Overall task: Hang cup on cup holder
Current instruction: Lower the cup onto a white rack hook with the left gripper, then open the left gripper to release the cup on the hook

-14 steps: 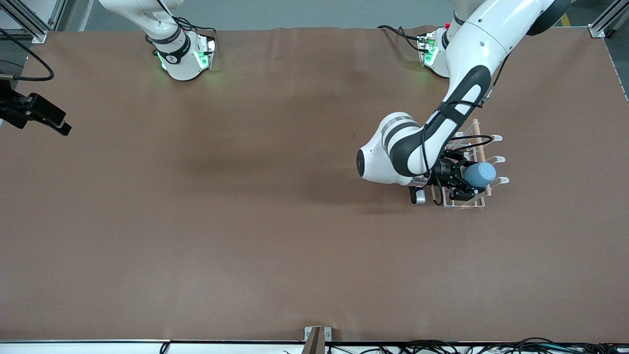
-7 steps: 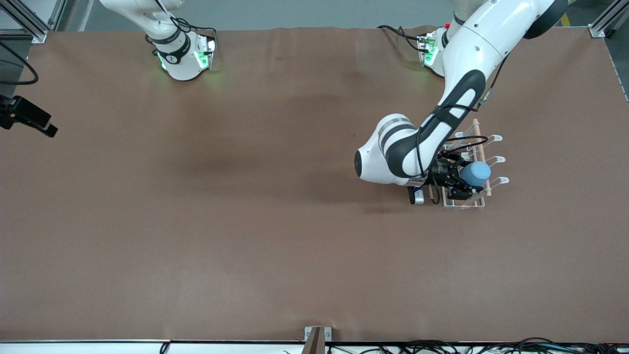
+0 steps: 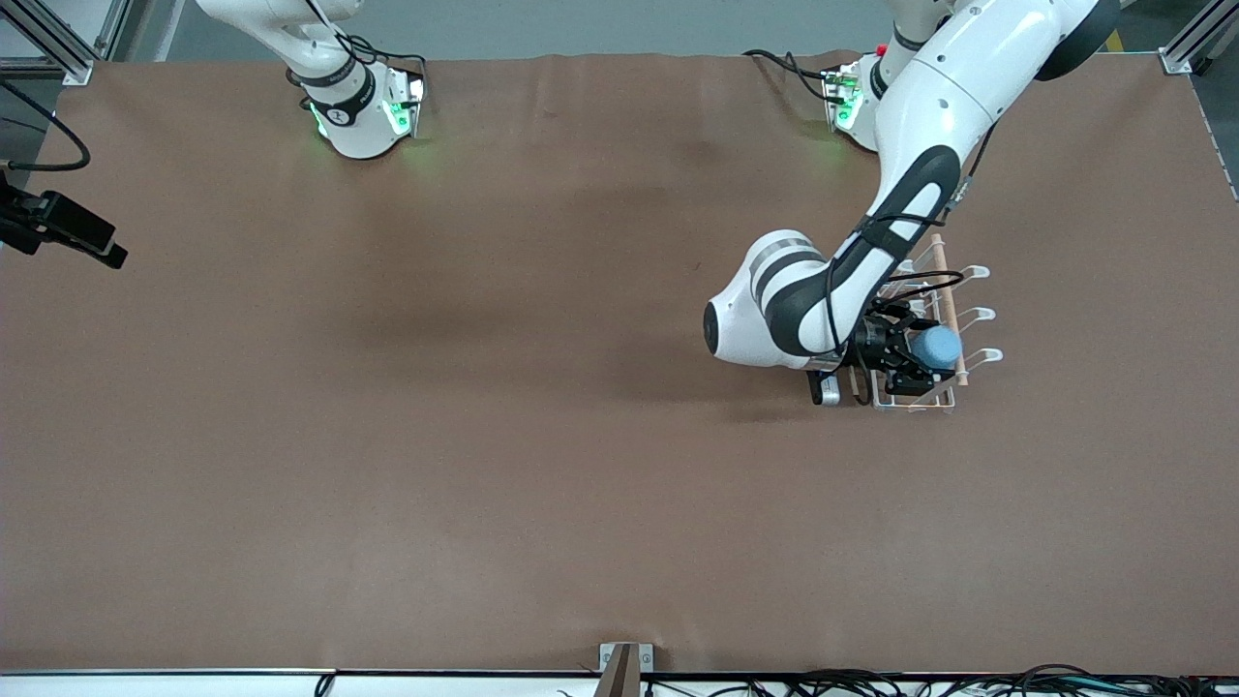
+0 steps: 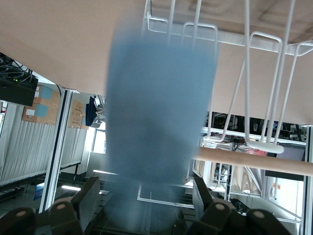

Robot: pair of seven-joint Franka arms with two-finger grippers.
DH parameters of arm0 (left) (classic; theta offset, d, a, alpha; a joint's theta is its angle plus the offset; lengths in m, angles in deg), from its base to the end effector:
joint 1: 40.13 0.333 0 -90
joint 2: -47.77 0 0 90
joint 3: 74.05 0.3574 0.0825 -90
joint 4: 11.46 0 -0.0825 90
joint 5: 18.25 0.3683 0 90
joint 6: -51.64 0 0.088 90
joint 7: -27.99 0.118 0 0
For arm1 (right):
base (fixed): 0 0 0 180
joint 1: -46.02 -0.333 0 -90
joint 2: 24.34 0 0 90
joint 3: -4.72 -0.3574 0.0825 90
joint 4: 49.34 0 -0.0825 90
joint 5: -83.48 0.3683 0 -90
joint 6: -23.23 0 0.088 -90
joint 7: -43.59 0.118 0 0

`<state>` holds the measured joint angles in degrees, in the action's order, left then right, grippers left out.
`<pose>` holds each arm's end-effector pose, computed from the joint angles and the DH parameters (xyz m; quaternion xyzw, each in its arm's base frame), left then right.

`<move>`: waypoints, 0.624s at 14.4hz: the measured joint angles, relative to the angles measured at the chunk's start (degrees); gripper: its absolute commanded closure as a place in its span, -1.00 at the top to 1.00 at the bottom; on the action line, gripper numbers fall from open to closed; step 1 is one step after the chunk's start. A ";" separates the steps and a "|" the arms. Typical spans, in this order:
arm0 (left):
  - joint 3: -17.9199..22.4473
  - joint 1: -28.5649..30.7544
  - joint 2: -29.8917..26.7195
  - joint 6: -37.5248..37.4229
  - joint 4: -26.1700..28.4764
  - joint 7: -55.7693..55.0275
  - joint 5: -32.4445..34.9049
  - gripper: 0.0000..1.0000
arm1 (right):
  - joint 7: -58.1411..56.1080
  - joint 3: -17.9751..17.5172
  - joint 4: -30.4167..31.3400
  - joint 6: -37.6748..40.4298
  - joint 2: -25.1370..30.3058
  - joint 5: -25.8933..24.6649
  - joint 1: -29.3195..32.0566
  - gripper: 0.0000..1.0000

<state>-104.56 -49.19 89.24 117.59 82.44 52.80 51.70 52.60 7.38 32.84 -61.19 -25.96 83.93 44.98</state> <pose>0.5767 -0.2233 0.2835 -0.6034 0.5145 0.3886 0.4693 0.5389 -0.0138 0.6927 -0.9957 0.0922 -0.0052 0.0036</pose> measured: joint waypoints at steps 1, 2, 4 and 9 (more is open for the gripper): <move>-0.01 0.00 0.00 0.00 -0.01 -0.18 0.00 1.00 | -0.68 0.00 0.00 0.21 -0.03 0.00 0.00 1.00; -0.02 0.00 0.00 0.00 -0.10 -0.36 0.00 1.00 | -1.61 0.00 0.00 0.43 -0.05 0.00 0.00 1.00; -0.12 -0.01 -0.17 -0.01 -1.29 -0.97 -0.02 1.00 | -3.16 0.03 0.00 0.90 -0.06 0.00 0.00 1.00; -0.99 -0.51 -2.92 0.91 -17.30 -1.61 -7.88 1.00 | -3.89 0.05 0.00 1.10 -0.06 0.00 0.00 1.00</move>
<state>-105.55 -49.70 86.31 118.50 65.14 51.19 43.83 48.71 7.43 32.84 -60.09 -26.02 83.93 44.98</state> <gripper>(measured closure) 0.000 0.000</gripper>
